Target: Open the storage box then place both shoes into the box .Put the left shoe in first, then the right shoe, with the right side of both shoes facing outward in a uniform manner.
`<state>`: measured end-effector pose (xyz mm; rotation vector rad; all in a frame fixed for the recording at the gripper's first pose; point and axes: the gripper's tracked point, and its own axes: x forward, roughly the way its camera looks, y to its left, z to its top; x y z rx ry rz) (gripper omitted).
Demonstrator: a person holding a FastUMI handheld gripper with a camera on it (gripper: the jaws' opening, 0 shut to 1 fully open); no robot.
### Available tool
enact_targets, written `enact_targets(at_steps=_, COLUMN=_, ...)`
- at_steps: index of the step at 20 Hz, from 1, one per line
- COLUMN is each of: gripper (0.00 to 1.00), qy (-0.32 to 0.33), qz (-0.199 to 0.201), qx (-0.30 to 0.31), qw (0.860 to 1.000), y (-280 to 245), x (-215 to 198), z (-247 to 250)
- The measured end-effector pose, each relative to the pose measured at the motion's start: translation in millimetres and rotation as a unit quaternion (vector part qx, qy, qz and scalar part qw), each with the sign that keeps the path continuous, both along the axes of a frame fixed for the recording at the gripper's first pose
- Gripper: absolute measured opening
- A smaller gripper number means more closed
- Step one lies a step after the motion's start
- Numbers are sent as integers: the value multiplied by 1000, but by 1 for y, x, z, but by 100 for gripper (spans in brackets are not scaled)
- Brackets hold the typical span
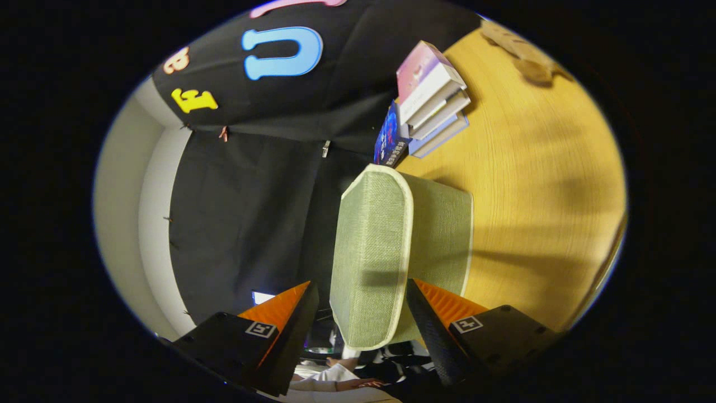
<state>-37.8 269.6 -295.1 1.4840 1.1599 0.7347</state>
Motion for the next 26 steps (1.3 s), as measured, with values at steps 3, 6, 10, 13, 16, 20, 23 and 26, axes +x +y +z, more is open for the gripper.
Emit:
enact_targets(at_steps=3, gripper=97, qy=12, qz=16, qx=16, qw=1000, y=22, x=-9, z=-19)
enact_targets(at_steps=6, gripper=96, qy=34, qz=13, qx=66, qw=997, y=37, x=-7, z=-9)
enact_targets(at_steps=10, gripper=77, qy=67, qz=18, qx=80, qw=994, y=46, x=-12, z=-16)
enact_targets(at_steps=13, gripper=57, qy=53, qz=42, qx=108, qw=992, y=48, x=-26, z=-3)
enact_targets(at_steps=16, gripper=5, qy=26, qz=5, qx=95, qw=995, y=42, x=-14, z=4)
enact_targets(at_steps=20, gripper=5, qy=0, qz=-29, qx=88, qw=996, y=35, x=-5, z=43)
enact_targets(at_steps=23, gripper=5, qy=-22, qz=-38, qx=83, qw=996, y=41, x=14, z=82)
enact_targets(at_steps=26, gripper=5, qy=-55, qz=-44, qx=78, qw=994, y=55, x=35, z=127)
